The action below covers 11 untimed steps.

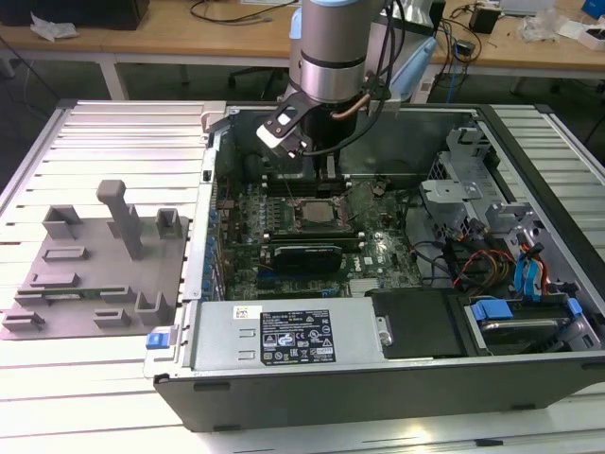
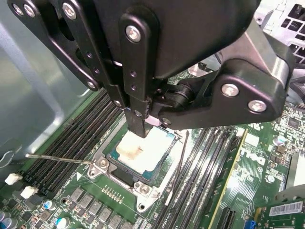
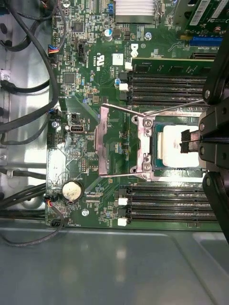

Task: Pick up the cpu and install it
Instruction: 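Close the cpu cover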

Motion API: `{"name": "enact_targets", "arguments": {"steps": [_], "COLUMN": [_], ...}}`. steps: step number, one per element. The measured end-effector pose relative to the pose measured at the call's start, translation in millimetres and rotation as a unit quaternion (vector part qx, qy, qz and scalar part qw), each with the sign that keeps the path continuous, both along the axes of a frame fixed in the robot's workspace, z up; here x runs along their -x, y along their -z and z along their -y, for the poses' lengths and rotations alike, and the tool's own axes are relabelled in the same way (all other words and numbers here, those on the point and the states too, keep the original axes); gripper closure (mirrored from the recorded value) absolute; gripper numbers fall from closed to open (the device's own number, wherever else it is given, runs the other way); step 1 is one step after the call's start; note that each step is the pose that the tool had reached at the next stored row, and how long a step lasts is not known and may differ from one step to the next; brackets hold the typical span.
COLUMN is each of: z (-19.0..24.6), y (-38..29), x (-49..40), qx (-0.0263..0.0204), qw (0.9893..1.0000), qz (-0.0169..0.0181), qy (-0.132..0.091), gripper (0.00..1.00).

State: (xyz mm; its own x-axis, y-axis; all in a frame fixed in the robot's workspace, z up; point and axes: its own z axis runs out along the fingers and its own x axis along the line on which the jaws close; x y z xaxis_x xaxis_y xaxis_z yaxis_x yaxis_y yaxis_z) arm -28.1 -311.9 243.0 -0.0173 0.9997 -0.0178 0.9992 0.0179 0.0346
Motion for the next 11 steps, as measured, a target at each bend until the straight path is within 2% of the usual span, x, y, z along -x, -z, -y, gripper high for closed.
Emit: {"name": "enact_targets", "arguments": {"steps": [11], "z": [0.1], "y": [-1.8], "x": [0.0], "qx": [0.0003], "qw": [1.0000], "qz": [-0.0001], "qy": [0.000], "gripper": [0.89]}}
